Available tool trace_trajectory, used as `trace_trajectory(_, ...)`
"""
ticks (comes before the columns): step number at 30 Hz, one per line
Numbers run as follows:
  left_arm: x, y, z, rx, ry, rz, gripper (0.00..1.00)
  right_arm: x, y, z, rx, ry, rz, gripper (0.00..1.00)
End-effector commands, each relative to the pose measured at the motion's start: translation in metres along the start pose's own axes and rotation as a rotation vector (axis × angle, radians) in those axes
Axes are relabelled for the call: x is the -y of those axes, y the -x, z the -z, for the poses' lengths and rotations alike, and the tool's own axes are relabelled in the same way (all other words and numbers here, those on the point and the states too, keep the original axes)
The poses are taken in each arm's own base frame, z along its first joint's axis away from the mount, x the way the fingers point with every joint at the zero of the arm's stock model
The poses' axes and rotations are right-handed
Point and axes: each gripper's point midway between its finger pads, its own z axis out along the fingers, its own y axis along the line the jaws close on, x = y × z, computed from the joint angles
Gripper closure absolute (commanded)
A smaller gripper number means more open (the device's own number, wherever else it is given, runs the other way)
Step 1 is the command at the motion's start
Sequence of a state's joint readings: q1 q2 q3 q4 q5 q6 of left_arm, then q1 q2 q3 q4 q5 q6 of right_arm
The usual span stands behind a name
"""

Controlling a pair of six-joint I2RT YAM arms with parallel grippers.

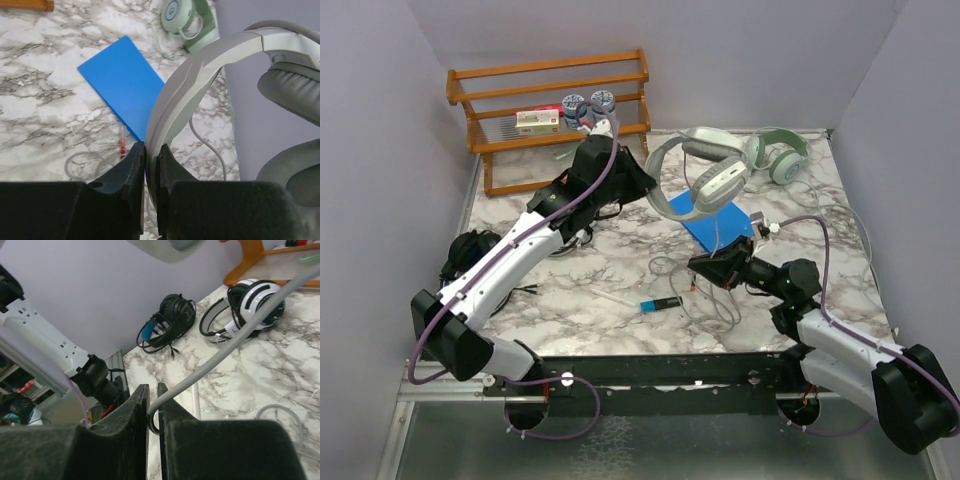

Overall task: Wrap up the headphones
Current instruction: Wrap the headphones cable around the headphones.

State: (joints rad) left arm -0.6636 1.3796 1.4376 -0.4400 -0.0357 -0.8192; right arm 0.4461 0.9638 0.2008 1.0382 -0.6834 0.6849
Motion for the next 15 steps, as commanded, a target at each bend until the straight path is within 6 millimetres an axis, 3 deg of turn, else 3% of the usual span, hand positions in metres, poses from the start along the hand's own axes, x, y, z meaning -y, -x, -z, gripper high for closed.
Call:
trace_trajectory(1,-0.02,0.036,-0.008,0.113,0.071,0.017,1.0,-0.027,0.0,-0.001,-0.043,0.112,-0.022,0.85)
trace_trajectory(5,-0.081,0.033,-0.028,0.113,0.207,0.075,1.0,-0.031,-0.01,-0.006,-0.179,0.128,-0.046,0.84)
trace_trajectory(11,-0.142,0.017,-0.049,0.068,0.353,0.198,0.99,-0.021,-0.047,-0.005,-0.327,0.111,-0.167,0.83)
trace_trajectory(15,-0.18,0.01,-0.052,0.067,0.451,0.222,0.99,-0.04,-0.075,-0.006,-0.378,0.17,-0.249,0.83)
